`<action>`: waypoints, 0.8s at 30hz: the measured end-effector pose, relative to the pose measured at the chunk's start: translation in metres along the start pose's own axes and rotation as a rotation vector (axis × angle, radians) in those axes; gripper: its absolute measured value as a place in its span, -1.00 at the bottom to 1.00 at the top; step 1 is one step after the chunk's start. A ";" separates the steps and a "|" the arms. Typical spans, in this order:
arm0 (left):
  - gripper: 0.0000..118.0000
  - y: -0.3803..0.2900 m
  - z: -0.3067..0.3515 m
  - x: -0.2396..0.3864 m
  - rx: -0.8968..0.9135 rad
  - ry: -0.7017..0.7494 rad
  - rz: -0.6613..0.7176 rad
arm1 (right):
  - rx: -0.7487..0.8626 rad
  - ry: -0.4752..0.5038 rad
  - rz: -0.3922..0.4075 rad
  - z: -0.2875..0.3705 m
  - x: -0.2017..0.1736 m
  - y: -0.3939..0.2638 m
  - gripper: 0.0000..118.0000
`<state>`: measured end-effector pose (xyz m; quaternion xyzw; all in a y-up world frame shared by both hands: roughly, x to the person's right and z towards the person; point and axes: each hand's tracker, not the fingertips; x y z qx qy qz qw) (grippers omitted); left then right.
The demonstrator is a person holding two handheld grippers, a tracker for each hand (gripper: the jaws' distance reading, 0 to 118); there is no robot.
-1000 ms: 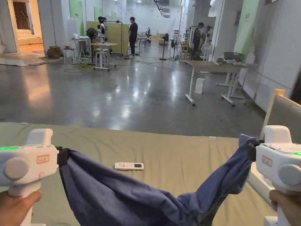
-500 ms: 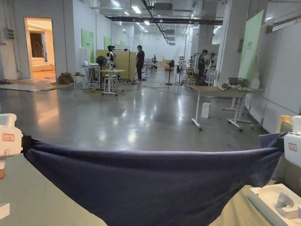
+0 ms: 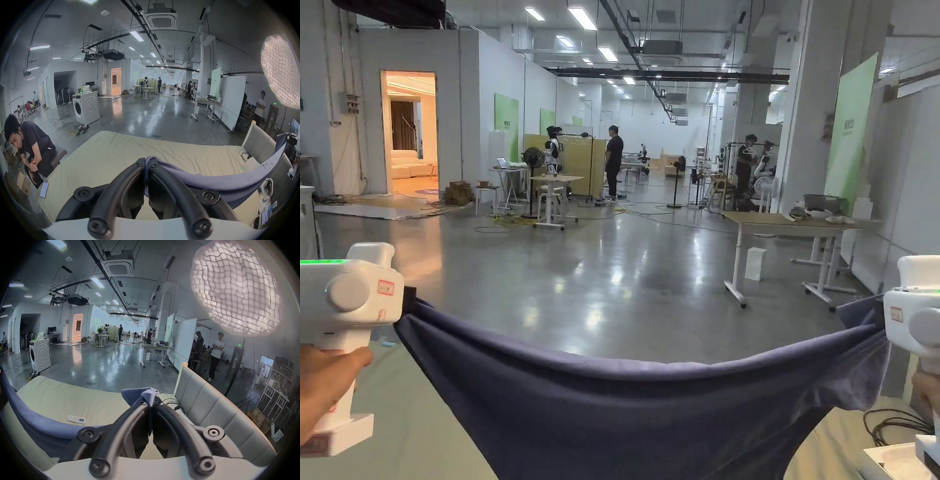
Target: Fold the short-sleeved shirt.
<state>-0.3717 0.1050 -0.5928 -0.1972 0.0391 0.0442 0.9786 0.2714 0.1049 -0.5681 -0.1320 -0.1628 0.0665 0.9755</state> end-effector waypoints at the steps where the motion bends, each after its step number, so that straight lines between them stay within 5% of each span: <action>1: -0.93 0.007 -0.003 0.001 0.005 0.004 -0.007 | 0.000 -0.004 -0.008 -0.005 0.000 0.005 -0.99; 6: -0.93 0.033 -0.002 0.003 0.054 0.012 0.004 | 0.023 -0.018 -0.055 -0.013 0.002 0.030 -0.99; 13: -0.93 0.029 -0.007 -0.002 0.053 0.002 -0.011 | 0.052 -0.031 -0.019 0.002 0.005 0.012 -0.99; 17: -0.93 -0.006 -0.002 -0.003 0.012 -0.019 -0.004 | 0.031 -0.026 0.005 0.020 0.005 -0.034 -0.99; 24: -0.93 -0.179 0.039 -0.007 -0.088 -0.052 0.028 | -0.030 -0.007 0.056 0.082 0.006 -0.155 -0.99</action>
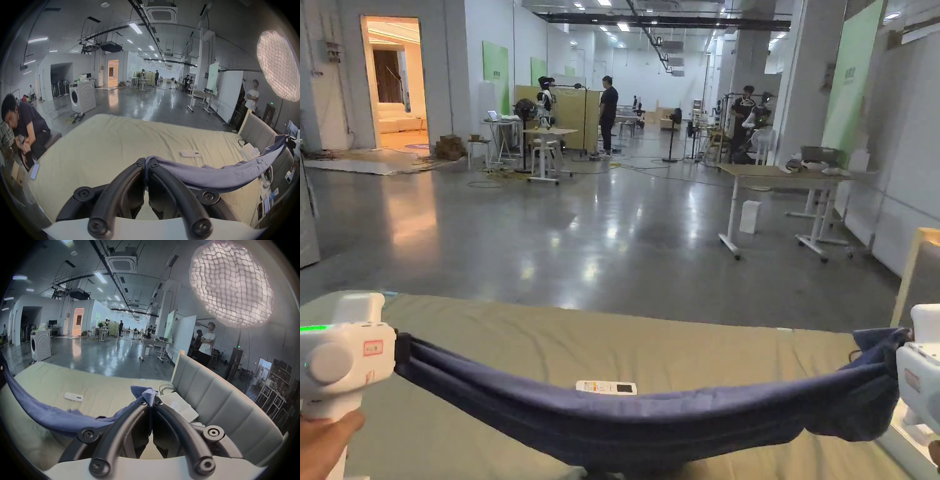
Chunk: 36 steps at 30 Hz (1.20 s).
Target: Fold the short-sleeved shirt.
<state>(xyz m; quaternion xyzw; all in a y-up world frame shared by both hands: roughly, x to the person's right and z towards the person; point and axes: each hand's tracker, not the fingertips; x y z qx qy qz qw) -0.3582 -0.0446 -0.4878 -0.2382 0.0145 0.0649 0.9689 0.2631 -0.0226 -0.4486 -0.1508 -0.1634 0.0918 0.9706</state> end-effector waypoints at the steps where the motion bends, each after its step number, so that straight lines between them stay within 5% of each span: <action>1: -0.93 -0.029 0.016 0.006 -0.027 0.000 -0.005 | -0.025 0.009 0.012 0.011 0.000 -0.020 -0.99; 5: -0.93 -0.107 0.056 0.011 -0.097 -0.012 0.001 | -0.096 0.011 0.022 0.049 0.001 -0.093 -0.99; 6: -0.93 -0.107 0.021 -0.031 -0.121 -0.011 0.007 | -0.131 0.016 0.027 0.059 0.002 -0.112 -0.99; 12: -0.93 -0.204 0.034 -0.054 -0.293 0.019 0.017 | -0.302 -0.021 0.032 0.090 0.005 -0.204 -0.98; 22: -0.83 -0.263 0.016 -0.091 -0.436 0.041 0.094 | -0.367 -0.002 0.107 0.089 -0.008 -0.269 -0.94; 25: -0.54 -0.253 0.029 -0.088 -0.403 0.086 0.047 | -0.326 -0.016 0.121 0.103 -0.011 -0.257 -0.68; 27: -0.21 -0.241 0.038 -0.090 -0.361 0.091 0.053 | -0.255 -0.027 0.103 0.109 -0.009 -0.246 -0.21; 29: -0.15 -0.226 0.048 -0.089 -0.297 0.108 0.066 | -0.194 -0.031 0.081 0.117 -0.009 -0.229 0.11; 36: -0.15 -0.172 0.075 -0.039 -0.062 -0.002 0.047 | 0.006 0.064 -0.074 0.134 -0.041 -0.158 0.19</action>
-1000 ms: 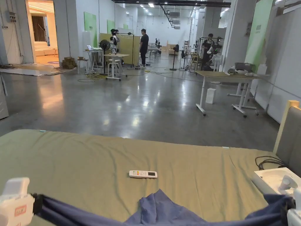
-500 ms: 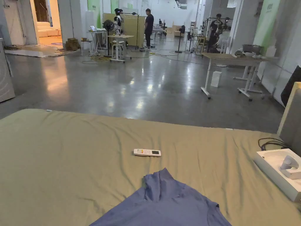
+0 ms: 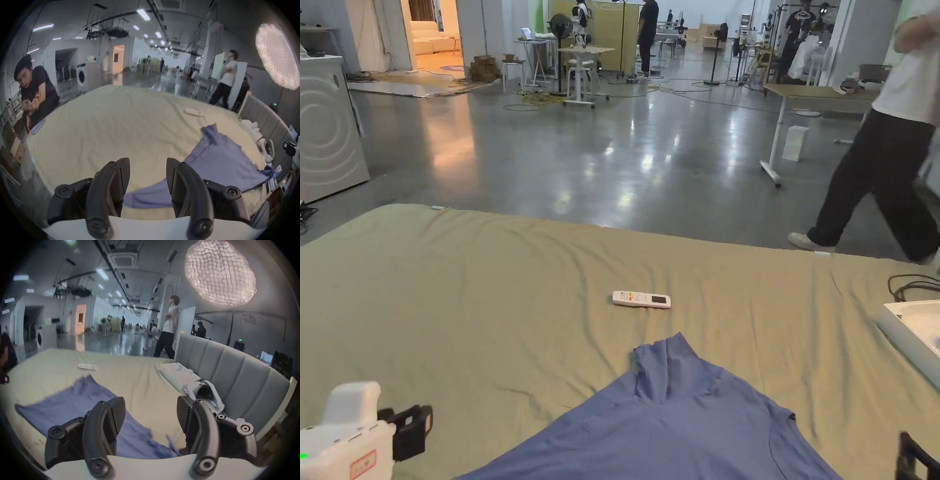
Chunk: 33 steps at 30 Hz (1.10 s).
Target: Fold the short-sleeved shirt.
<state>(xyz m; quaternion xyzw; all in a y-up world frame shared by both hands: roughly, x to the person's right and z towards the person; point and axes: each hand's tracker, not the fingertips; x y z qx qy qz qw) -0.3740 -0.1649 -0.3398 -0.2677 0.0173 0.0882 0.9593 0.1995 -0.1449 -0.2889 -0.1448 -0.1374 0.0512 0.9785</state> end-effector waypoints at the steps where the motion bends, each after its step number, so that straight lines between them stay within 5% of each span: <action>1: -0.15 0.006 0.004 0.013 0.029 -0.030 -0.007 | 0.022 0.021 -0.025 0.001 -0.009 0.007 0.19; 7: -0.51 0.023 0.017 0.100 0.191 -0.097 -0.117 | 0.130 0.086 -0.074 0.004 -0.065 0.026 0.08; 11: -0.89 0.024 0.021 0.141 0.249 -0.118 -0.136 | 0.169 0.089 -0.046 0.007 -0.094 0.031 -0.72; 13: -0.96 0.022 0.025 0.158 0.289 -0.090 -0.158 | 0.184 0.095 -0.041 0.008 -0.102 0.032 -0.93; 21: -0.97 0.022 0.031 0.177 0.331 -0.127 -0.193 | 0.169 0.147 -0.069 0.007 -0.108 0.034 -1.00; 33: -0.88 0.013 -0.015 0.053 -0.090 -0.012 -0.040 | 0.011 0.234 0.004 -0.015 -0.119 -0.002 -1.00</action>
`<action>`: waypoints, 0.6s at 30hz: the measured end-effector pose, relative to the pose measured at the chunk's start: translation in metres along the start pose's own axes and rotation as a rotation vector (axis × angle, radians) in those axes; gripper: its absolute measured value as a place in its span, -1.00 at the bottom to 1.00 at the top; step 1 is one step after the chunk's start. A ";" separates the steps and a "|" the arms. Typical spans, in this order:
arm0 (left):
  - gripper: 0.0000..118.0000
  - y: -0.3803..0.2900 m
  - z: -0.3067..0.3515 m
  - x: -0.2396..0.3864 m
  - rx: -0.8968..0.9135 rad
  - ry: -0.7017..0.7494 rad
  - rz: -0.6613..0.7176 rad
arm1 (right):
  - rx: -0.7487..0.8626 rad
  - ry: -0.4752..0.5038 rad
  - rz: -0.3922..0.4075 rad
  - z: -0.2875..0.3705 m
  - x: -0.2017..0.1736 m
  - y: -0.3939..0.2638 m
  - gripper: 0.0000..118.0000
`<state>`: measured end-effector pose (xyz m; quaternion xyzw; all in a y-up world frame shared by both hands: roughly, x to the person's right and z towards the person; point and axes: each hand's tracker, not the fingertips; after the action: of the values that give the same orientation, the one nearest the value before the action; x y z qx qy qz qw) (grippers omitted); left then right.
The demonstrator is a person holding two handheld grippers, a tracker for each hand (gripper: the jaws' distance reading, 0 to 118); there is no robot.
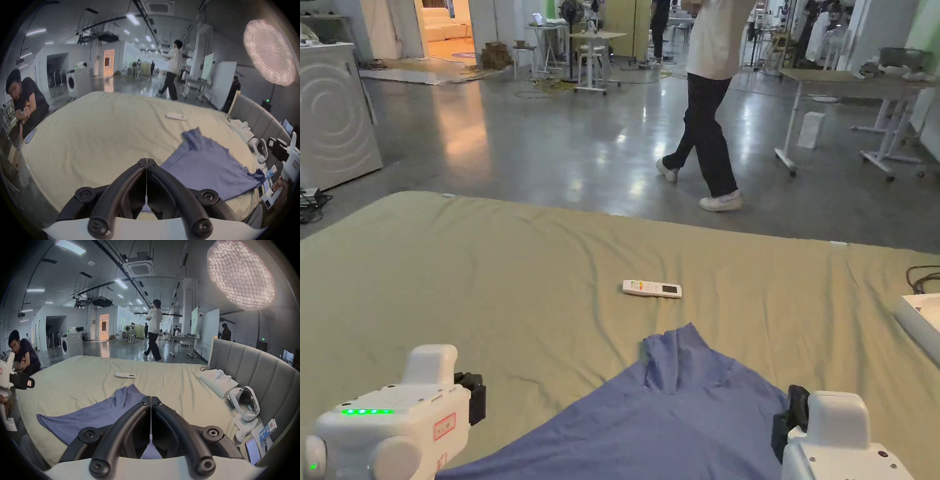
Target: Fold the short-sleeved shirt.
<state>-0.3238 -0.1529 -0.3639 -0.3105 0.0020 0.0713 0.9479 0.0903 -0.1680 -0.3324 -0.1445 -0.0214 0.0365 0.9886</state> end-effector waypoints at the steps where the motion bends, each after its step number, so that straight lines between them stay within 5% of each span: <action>1: -0.71 -0.003 -0.003 -0.011 -0.025 0.010 0.003 | -0.017 0.009 -0.004 -0.002 -0.001 -0.002 -1.00; 2: -0.43 -0.005 -0.007 -0.021 -0.054 0.023 0.009 | -0.030 0.013 -0.002 -0.004 -0.002 -0.005 -1.00; 4: -0.33 -0.010 -0.016 -0.045 -0.124 0.037 0.067 | -0.062 0.027 0.007 -0.009 -0.003 -0.009 -1.00; 6: -0.04 -0.017 -0.022 -0.065 -0.182 0.043 0.128 | -0.083 0.043 0.008 -0.012 -0.004 -0.013 -1.00; 18: -0.04 -0.064 -0.084 -0.118 -0.432 0.118 0.233 | -0.160 0.056 0.034 -0.023 -0.008 -0.027 -0.99</action>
<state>-0.4287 -0.2694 -0.3883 -0.5073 0.0779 0.1604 0.8432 0.0851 -0.2011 -0.3470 -0.2242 0.0057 0.0475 0.9734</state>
